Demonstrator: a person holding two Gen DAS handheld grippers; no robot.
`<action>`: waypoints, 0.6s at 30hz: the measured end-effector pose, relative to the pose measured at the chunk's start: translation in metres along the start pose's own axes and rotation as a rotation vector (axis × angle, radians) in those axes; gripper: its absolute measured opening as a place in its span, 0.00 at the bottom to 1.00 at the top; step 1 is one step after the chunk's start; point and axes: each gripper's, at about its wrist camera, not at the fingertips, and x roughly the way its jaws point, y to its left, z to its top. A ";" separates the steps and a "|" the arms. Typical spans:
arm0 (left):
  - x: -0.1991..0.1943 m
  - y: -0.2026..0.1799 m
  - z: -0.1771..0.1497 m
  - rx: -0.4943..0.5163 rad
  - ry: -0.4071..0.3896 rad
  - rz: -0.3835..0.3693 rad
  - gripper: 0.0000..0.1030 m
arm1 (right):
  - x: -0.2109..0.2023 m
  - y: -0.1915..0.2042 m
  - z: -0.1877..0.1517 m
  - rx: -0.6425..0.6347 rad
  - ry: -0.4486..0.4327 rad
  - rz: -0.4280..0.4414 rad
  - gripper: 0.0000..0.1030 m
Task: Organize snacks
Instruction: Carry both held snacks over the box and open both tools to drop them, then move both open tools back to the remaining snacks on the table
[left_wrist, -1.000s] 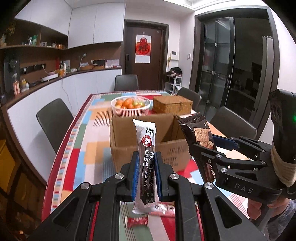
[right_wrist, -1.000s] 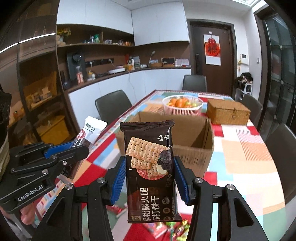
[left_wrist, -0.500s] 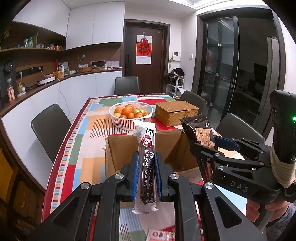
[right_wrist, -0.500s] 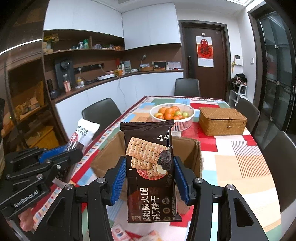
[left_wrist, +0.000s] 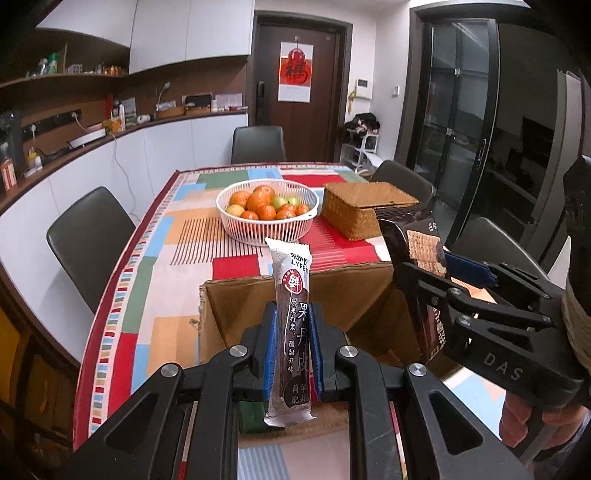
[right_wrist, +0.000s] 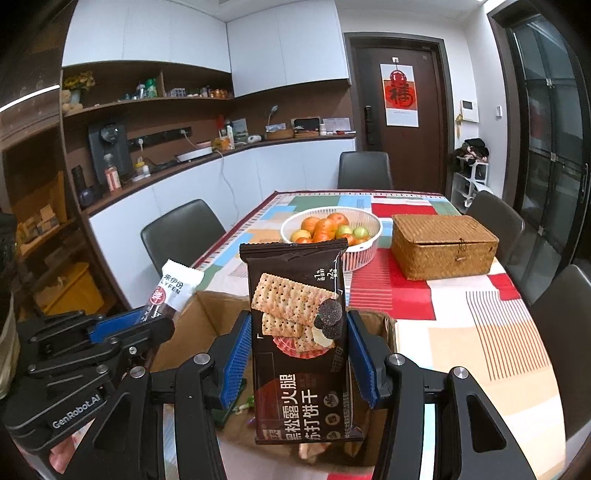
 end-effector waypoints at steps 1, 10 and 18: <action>0.004 0.000 0.001 -0.003 0.008 0.001 0.17 | 0.005 -0.001 0.001 0.001 0.007 -0.001 0.50; 0.030 0.008 -0.014 -0.040 0.084 0.012 0.42 | 0.047 -0.003 -0.020 0.015 0.161 0.008 0.55; -0.018 0.001 -0.028 0.012 0.001 0.073 0.49 | 0.018 -0.010 -0.033 0.037 0.130 -0.071 0.68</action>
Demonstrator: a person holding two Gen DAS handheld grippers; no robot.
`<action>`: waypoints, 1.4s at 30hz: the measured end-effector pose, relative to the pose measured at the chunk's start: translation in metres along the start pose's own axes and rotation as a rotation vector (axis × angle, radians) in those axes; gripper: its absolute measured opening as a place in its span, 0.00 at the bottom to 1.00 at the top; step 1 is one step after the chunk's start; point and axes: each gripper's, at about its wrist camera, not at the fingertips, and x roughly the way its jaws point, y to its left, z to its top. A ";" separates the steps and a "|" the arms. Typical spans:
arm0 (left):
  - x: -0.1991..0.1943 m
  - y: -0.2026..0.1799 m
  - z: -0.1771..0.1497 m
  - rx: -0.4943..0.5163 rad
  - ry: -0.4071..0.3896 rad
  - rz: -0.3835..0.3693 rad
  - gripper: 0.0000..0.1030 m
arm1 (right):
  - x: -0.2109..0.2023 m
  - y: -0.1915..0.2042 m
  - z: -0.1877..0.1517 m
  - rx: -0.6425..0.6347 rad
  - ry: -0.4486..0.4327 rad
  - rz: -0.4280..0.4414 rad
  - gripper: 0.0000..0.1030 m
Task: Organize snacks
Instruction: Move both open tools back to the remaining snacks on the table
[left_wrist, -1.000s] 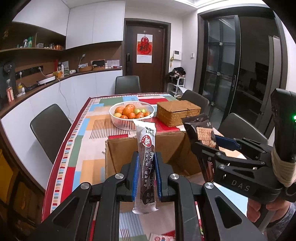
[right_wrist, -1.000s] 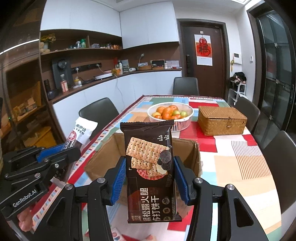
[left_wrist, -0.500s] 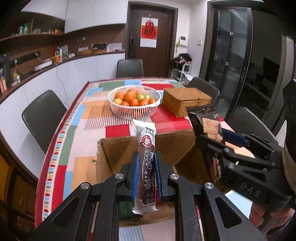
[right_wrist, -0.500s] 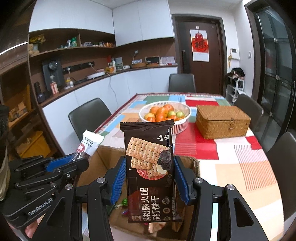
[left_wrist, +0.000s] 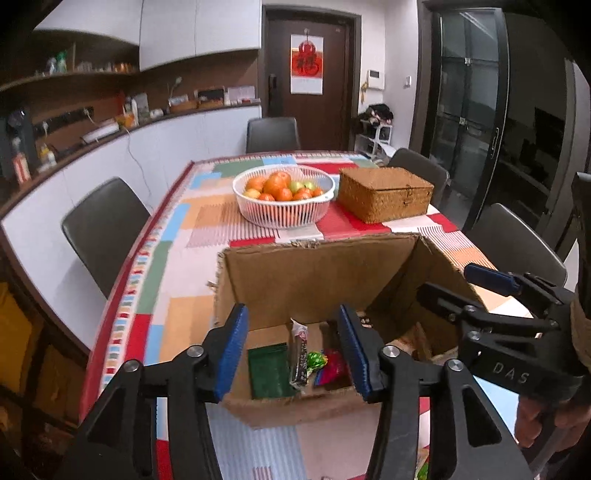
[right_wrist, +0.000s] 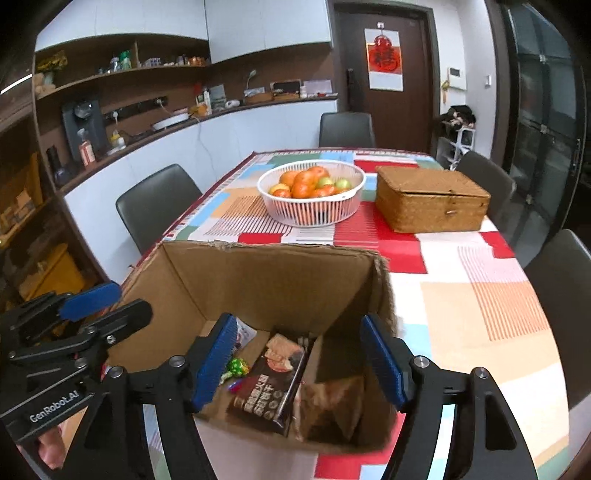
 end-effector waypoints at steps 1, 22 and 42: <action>-0.008 0.000 -0.001 0.001 -0.013 0.003 0.49 | -0.008 0.000 -0.002 -0.001 -0.015 -0.004 0.68; -0.127 0.002 -0.066 -0.005 -0.094 0.006 0.57 | -0.127 0.046 -0.062 -0.078 -0.140 -0.018 0.68; -0.124 -0.032 -0.143 0.035 0.067 -0.085 0.59 | -0.142 0.037 -0.143 -0.095 -0.004 -0.050 0.68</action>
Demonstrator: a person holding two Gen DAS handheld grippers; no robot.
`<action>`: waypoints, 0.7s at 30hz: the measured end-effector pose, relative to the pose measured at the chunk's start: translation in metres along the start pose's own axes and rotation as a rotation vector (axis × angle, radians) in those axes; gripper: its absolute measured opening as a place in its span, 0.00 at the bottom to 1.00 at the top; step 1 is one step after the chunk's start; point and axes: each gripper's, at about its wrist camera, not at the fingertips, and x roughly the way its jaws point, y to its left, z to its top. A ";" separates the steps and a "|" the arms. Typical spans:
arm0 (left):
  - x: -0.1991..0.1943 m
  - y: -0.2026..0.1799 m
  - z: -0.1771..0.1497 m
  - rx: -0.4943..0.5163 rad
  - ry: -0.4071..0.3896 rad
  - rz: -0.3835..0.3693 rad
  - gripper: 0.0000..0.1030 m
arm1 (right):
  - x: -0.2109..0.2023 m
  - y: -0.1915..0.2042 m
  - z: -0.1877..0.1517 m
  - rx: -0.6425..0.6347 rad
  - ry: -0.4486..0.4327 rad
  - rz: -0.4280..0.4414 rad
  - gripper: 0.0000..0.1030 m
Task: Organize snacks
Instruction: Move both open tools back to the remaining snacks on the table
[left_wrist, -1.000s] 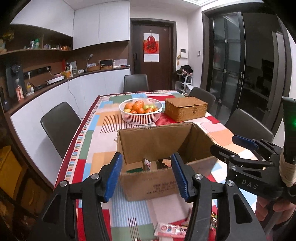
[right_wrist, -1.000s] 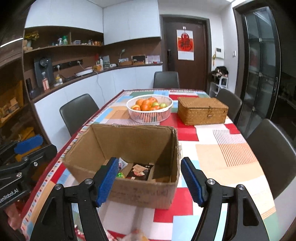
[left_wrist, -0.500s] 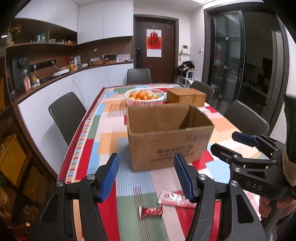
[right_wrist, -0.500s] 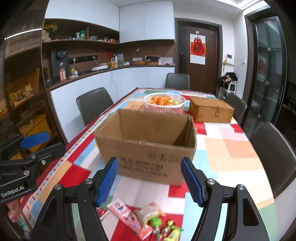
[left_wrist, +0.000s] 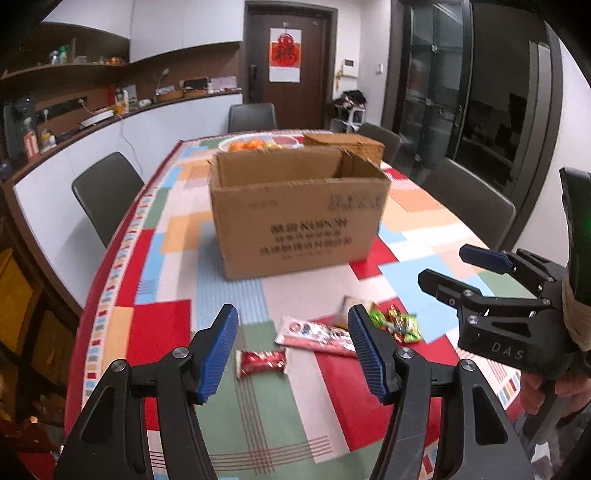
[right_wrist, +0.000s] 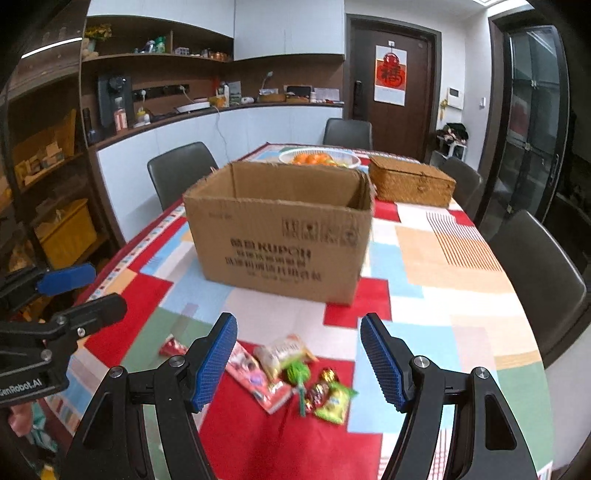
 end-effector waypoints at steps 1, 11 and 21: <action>0.002 -0.002 -0.004 0.007 0.008 -0.003 0.59 | -0.001 -0.002 -0.005 0.006 0.009 -0.006 0.68; 0.024 -0.024 -0.011 0.083 0.043 -0.030 0.59 | 0.007 -0.026 -0.035 0.070 0.095 -0.047 0.68; 0.057 -0.033 -0.007 0.142 0.085 -0.047 0.59 | 0.030 -0.048 -0.054 0.149 0.174 -0.071 0.68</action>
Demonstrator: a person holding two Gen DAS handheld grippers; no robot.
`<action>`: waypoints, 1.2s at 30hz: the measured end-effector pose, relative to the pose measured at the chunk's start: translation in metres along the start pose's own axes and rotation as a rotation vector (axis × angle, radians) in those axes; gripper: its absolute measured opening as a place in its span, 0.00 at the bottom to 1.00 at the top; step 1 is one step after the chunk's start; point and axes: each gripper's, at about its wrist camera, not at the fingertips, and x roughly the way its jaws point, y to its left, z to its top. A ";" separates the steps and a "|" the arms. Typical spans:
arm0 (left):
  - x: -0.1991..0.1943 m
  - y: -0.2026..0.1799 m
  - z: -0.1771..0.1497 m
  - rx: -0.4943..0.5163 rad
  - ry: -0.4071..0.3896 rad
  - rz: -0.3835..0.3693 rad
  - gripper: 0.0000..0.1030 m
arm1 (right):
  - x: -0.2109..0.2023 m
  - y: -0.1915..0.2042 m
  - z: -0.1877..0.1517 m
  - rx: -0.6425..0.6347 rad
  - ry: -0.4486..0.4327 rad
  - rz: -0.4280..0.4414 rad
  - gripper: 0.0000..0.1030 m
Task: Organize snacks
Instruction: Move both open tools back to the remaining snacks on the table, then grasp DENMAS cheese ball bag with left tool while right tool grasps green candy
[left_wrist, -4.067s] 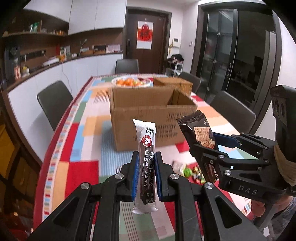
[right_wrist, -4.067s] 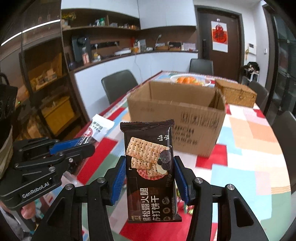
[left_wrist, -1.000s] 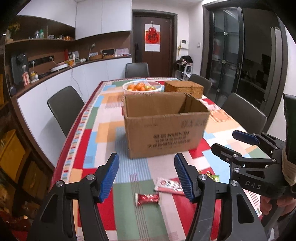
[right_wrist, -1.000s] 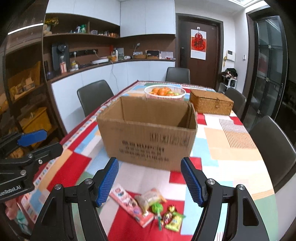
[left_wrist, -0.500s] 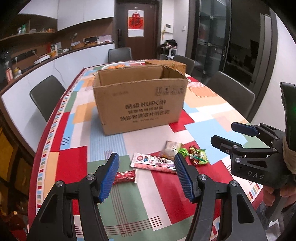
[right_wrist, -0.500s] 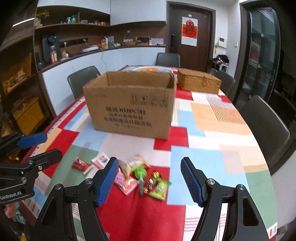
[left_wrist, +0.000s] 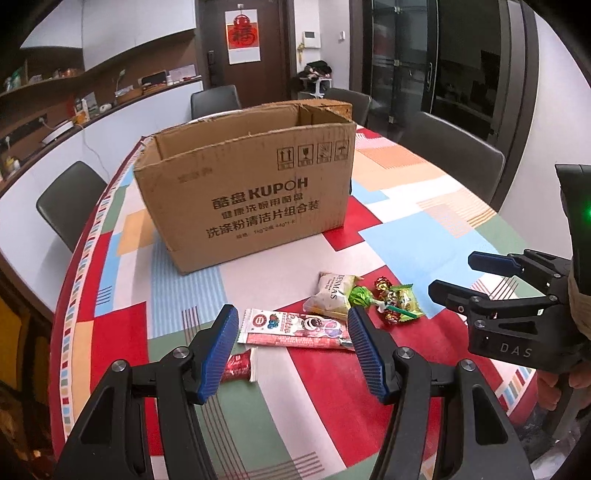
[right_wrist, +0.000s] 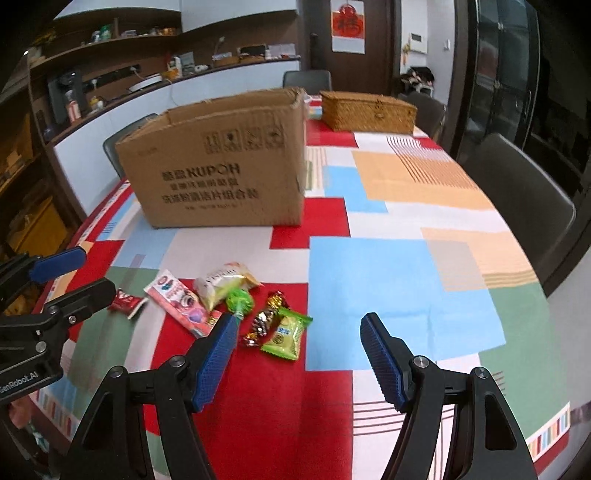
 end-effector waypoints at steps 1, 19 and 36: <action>0.004 0.000 0.001 0.007 0.002 -0.002 0.59 | 0.003 -0.002 -0.001 0.006 0.007 0.000 0.68; 0.066 -0.002 0.019 0.063 0.090 -0.127 0.48 | 0.047 -0.008 -0.007 0.069 0.104 0.034 0.56; 0.108 -0.011 0.029 0.042 0.191 -0.230 0.35 | 0.065 -0.007 -0.010 0.094 0.141 0.048 0.44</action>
